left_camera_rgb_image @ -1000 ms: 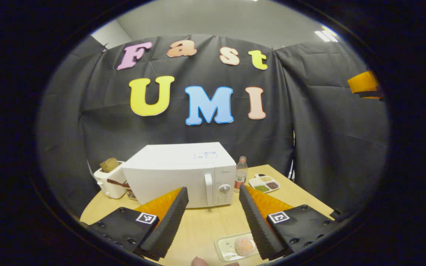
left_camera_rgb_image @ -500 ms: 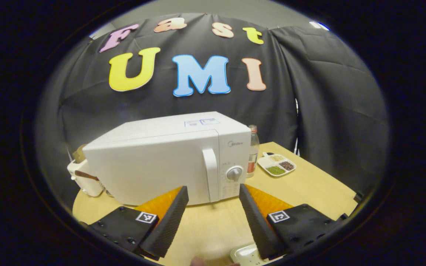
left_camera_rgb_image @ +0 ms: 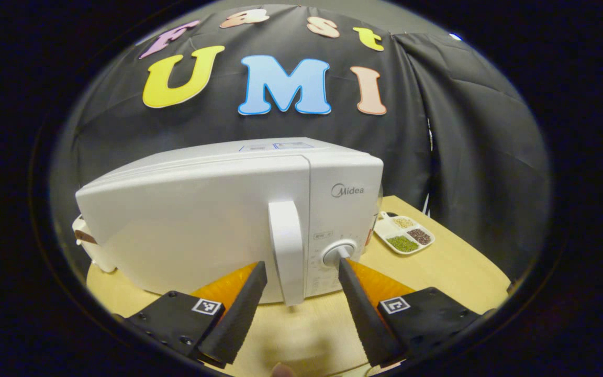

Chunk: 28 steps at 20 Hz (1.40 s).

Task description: Open the microwave oven with the left hand, put the food in, and close the microwave oven.

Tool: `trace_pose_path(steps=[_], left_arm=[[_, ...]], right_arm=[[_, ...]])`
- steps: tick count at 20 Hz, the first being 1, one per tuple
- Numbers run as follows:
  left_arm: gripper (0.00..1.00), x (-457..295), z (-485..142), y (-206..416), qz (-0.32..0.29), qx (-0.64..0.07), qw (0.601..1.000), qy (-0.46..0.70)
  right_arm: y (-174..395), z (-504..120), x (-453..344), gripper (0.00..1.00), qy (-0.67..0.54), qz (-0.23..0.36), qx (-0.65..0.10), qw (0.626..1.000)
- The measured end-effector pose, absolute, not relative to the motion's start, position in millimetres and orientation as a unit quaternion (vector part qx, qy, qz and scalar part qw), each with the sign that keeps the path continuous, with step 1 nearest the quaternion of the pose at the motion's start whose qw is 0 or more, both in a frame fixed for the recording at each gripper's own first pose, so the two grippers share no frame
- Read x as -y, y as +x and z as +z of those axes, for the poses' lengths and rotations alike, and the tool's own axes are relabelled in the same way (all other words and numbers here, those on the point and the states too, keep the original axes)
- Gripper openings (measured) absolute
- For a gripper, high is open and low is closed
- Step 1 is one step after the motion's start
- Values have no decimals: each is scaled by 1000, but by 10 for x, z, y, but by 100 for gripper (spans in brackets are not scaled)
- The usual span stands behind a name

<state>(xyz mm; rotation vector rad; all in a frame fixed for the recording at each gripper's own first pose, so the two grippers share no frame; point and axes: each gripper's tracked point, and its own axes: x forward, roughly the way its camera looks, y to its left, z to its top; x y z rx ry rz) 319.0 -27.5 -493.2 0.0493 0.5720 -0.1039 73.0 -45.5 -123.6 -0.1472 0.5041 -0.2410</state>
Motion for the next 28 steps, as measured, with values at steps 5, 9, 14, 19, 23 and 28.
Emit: trace_pose_path(steps=[5,9,14,19,23,28], left_arm=[[46,151,-4956,3326,4,-287,958,11],[30,135,-4973,3305,6,-289,957,27],[19,139,-4994,3270,-22,-307,951,37],[14,134,-4978,3259,-27,-301,952,44],[14,52,-4882,2556,-14,-277,959,61],[13,-500,-4736,1385,59,-264,958,92]], right_arm=[[621,-1278,532,92,-68,-126,-253,957],[489,-1281,573,92,-58,-129,-252,957],[257,-1227,595,91,-34,-128,-242,961],[-26,-1102,826,91,-26,-144,-212,966],[-254,-1109,1047,90,-9,-145,-212,967],[-411,-1248,1144,90,-3,-97,-217,971]])
